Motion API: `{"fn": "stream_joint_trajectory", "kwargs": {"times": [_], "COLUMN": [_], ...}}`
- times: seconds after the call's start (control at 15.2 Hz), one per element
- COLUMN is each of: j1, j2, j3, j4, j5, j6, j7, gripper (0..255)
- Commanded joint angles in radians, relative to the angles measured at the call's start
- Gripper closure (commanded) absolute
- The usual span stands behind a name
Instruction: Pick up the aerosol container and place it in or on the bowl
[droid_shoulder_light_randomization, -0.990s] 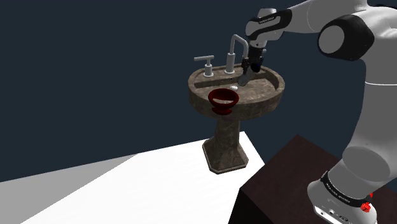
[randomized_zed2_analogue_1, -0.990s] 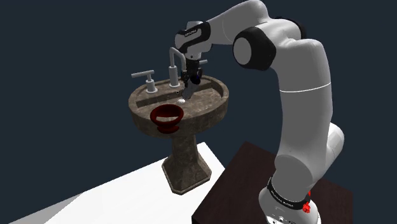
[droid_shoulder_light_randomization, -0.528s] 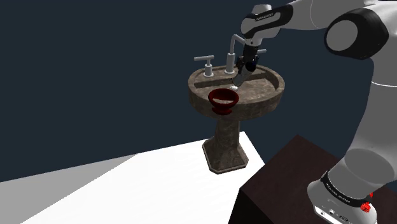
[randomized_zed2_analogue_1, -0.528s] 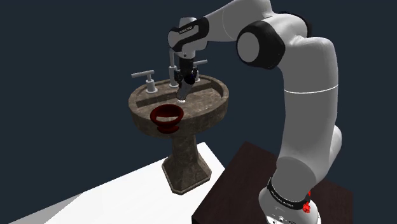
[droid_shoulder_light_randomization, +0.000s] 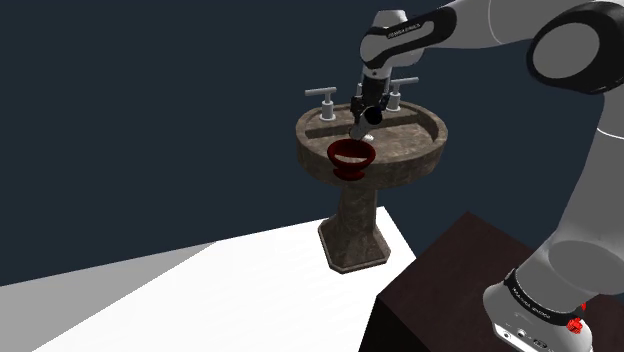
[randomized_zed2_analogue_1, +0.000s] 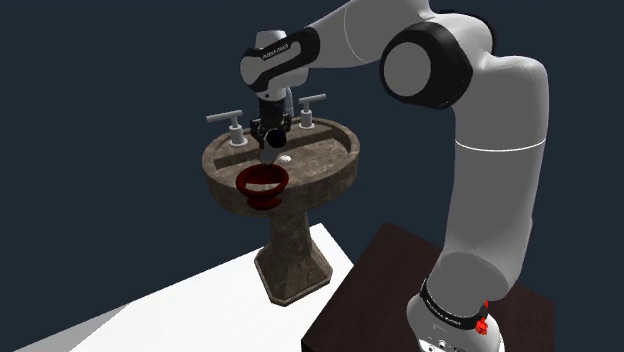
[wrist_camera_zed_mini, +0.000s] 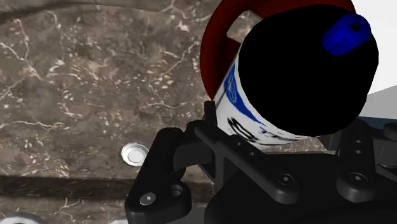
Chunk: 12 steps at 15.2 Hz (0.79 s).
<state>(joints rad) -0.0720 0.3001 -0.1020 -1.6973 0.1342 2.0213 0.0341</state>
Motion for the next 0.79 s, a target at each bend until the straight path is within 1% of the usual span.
{"fn": "stream_joint_trajectory", "kwargs": {"times": [0.0, 0.13, 0.2, 0.73], "j1": [0.030, 0.059, 0.064, 0.064], "j2": [-0.012, -0.022, -0.023, 0.013], "j3": [0.015, 0.029, 0.032, 0.034], "j4": [-0.019, -0.032, -0.033, -0.092], "j5": [-0.005, -0.011, -0.012, -0.004], "j6": [0.010, 0.017, 0.018, 0.112], "j7": [0.044, 0.088, 0.095, 0.084], "gripper": [255, 255, 255, 255]}}
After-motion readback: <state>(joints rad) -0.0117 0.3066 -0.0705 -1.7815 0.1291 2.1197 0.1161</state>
